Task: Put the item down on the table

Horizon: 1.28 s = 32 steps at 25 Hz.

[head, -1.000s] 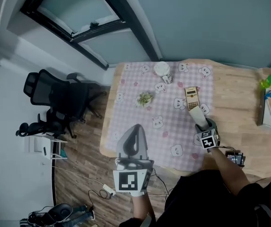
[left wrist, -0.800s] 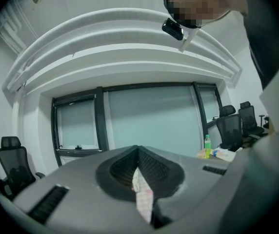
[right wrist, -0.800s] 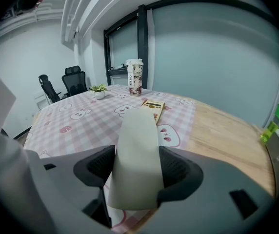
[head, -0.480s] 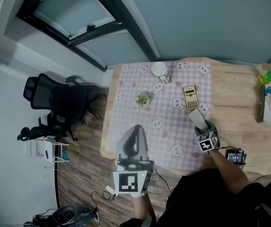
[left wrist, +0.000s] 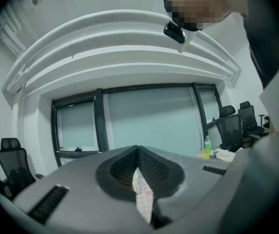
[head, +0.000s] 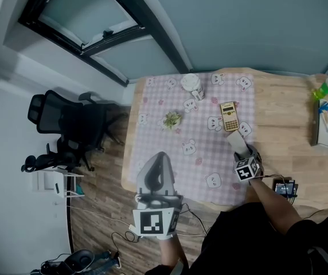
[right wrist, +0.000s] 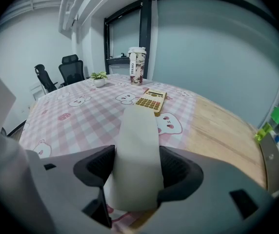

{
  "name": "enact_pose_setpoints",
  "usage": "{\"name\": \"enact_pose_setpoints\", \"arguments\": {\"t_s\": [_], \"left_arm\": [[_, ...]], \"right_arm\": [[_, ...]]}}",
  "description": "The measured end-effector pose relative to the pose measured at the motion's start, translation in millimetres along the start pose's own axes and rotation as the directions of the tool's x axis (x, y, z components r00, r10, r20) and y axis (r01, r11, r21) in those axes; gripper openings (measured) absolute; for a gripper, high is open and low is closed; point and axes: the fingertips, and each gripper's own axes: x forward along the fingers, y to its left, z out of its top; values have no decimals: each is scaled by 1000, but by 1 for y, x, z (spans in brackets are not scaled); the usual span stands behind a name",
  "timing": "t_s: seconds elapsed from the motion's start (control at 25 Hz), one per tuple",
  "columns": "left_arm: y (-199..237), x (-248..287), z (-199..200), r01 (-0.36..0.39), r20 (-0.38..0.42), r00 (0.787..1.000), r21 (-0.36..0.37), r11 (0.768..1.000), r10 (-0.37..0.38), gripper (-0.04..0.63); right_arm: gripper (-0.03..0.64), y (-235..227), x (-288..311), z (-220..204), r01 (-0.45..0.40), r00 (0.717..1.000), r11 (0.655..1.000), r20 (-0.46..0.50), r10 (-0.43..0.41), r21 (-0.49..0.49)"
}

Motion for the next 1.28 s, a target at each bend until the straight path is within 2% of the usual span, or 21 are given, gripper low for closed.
{"name": "enact_pose_setpoints", "arguments": {"t_s": [0.56,0.72,0.8,0.96,1.12,1.28], "left_arm": [[-3,-2,2,6,0,1000,2,1000,-6,-5],[-3,-4,2,6,5,1000,-7,1000,-6,-5],[-5,-5,2,8,4,1000,-6,1000,-8,-5],[-5,-9,4,6,4,1000,-6,1000,-6,-5],[-2,-14,7,-6,15,1000,-3,1000,6,-5],[-2,-18,8,-8,22,1000,1,1000,8,-5]], "right_arm": [[299,1,0,-1,1,1000,1000,-22,0,18],[301,1,2,-4,-29,999,996,-40,32,87],[316,1,3,-5,-57,997,989,-47,64,137],[435,13,5,-2,-89,995,986,-43,95,142],[446,10,7,-1,-104,992,982,-52,114,160],[446,5,4,9,-105,994,986,-29,109,132]]}}
